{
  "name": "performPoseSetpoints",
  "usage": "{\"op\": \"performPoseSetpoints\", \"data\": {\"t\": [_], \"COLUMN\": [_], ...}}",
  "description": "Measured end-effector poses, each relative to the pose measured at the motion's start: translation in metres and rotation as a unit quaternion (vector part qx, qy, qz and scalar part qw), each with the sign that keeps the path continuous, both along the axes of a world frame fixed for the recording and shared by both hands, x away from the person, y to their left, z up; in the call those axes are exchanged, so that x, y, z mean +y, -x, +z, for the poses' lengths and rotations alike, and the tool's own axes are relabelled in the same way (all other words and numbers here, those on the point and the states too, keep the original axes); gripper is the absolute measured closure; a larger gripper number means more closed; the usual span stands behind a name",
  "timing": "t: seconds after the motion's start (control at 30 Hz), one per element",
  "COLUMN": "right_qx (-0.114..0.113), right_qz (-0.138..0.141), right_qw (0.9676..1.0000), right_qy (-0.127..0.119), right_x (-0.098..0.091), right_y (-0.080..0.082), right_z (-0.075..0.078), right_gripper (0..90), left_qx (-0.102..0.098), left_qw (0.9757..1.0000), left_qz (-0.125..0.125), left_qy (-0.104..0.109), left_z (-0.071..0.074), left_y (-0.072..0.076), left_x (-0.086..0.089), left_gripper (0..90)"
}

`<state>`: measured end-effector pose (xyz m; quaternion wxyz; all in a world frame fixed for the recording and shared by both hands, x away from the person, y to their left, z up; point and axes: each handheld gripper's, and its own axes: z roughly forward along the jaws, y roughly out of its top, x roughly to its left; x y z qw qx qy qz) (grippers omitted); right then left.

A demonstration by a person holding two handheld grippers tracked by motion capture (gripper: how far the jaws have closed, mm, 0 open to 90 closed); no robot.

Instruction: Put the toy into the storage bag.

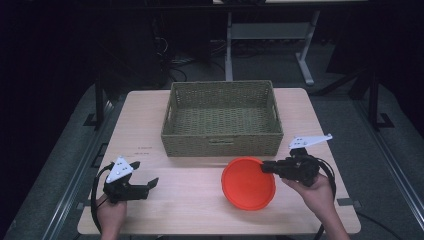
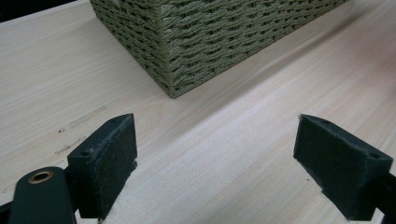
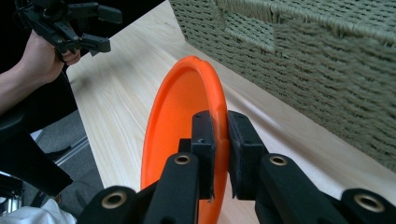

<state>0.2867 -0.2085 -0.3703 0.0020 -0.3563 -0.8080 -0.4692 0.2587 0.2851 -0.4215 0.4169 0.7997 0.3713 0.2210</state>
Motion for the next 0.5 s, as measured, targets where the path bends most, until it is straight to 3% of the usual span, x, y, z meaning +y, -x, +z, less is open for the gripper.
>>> {"op": "performPoseSetpoints", "data": {"t": [0.5], "right_qx": [0.003], "right_qz": [0.002], "right_qw": [0.9999], "right_qy": [0.015], "right_x": [0.009], "right_y": [-0.012], "right_z": [0.039], "right_gripper": [81.7], "left_qx": [0.001], "left_qw": [0.9999], "left_qz": [0.007], "left_qy": [0.007], "left_z": [0.0], "left_y": [0.0], "left_x": [0.004], "left_gripper": [12.8]}}
